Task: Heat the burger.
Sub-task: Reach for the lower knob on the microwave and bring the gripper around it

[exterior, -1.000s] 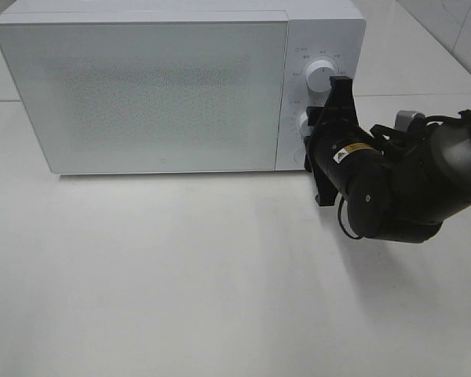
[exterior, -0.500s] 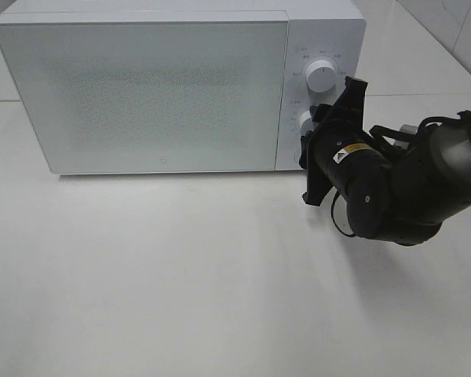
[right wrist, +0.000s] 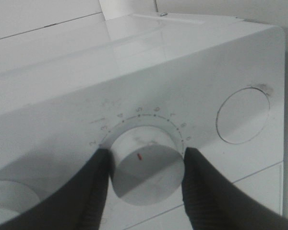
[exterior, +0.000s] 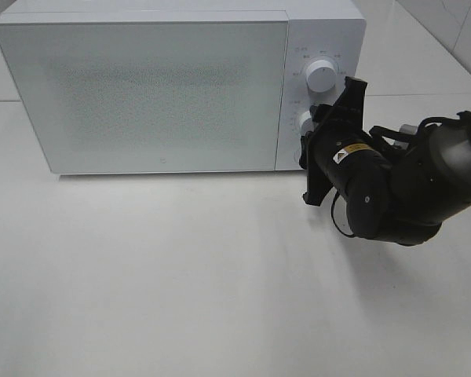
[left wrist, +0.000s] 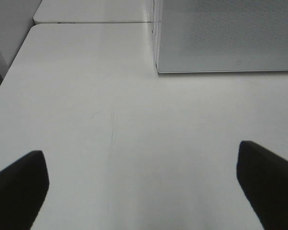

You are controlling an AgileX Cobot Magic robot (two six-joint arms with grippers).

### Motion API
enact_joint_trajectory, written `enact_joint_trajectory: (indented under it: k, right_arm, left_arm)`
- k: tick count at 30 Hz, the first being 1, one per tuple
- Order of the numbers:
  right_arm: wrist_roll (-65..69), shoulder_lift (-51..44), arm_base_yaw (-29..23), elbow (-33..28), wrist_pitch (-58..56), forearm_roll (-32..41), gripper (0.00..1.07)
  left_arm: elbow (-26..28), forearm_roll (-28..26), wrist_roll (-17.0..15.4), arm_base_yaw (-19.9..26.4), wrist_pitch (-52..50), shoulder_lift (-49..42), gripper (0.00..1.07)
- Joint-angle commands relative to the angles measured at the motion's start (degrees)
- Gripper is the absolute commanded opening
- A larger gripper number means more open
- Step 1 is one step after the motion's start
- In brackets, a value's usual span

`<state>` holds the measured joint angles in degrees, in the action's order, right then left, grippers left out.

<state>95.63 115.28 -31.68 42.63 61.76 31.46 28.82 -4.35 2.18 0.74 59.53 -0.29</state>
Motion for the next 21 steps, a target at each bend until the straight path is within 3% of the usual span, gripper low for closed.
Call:
enact_joint_trajectory:
  k: [1,10,17,21]
  right_arm:
    - [-1.5,-0.3,-0.5,2.2,4.0,-8.5,0.08]
    - [-3.4,-0.3,-0.5,2.2,5.8,-7.4,0.18]
    - [-6.4,-0.3,-0.5,2.2,8.8,-5.1,0.39]
    - [-7.2,-0.3,-0.5,2.0,9.9,-4.3,0.42]
  left_arm:
    - [-0.2,-0.1,-0.1,0.0,-0.1,-1.1,1.0]
    - [-0.2,-0.1,-0.1,0.0,-0.1,-1.1,1.0]
    - [-0.2,-0.1,-0.1,0.0,-0.1,-1.1,1.0]
    - [-0.2,-0.1,-0.1,0.0,-0.1,-1.1,1.0]
